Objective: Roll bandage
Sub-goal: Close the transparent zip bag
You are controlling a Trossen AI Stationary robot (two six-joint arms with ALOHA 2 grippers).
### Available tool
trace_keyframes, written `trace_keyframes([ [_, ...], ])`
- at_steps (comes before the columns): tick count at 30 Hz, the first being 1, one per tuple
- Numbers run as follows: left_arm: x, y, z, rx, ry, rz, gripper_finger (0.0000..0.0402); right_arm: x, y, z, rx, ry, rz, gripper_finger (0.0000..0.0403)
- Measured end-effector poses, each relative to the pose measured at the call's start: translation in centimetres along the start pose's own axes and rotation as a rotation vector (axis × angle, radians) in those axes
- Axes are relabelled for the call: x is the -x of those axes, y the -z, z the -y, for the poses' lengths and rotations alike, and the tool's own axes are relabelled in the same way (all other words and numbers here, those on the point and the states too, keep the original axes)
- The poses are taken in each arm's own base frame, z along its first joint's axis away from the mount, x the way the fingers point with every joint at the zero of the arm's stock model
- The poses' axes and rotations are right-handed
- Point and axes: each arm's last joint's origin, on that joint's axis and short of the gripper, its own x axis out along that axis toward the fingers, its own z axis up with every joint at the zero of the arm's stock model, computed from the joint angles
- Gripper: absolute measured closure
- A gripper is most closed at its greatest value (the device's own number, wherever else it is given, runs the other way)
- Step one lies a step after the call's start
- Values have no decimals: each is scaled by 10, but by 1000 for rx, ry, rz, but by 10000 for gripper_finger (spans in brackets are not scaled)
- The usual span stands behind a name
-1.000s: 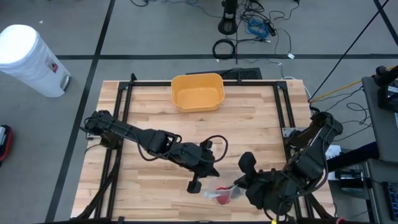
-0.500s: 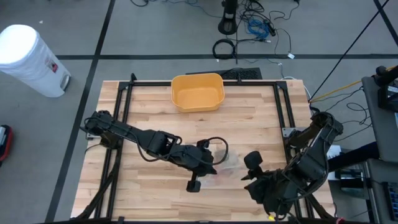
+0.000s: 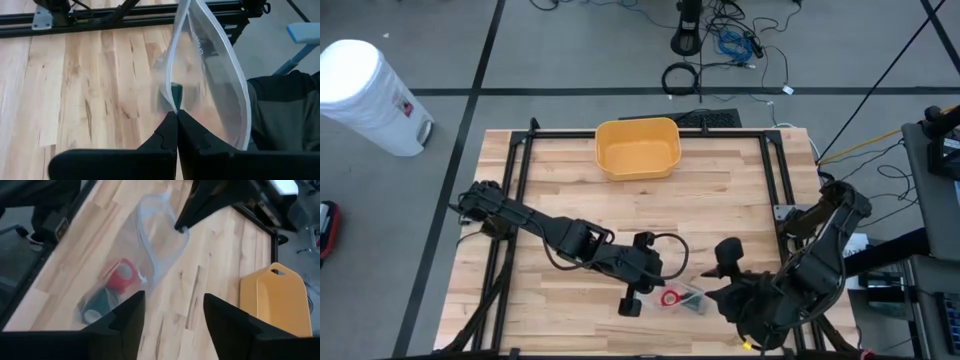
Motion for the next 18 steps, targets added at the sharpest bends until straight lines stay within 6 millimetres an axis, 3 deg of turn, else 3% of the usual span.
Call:
trace_keyframes([
  [7, 0, 0, 0, -1, -3, 0, 401, -19, 8, -2, 6, 50, -49, 192],
  [18, 0, 0, 0, 0, -3, 1, 401, -37, 3, 7, -20, 18, -45, 217],
])
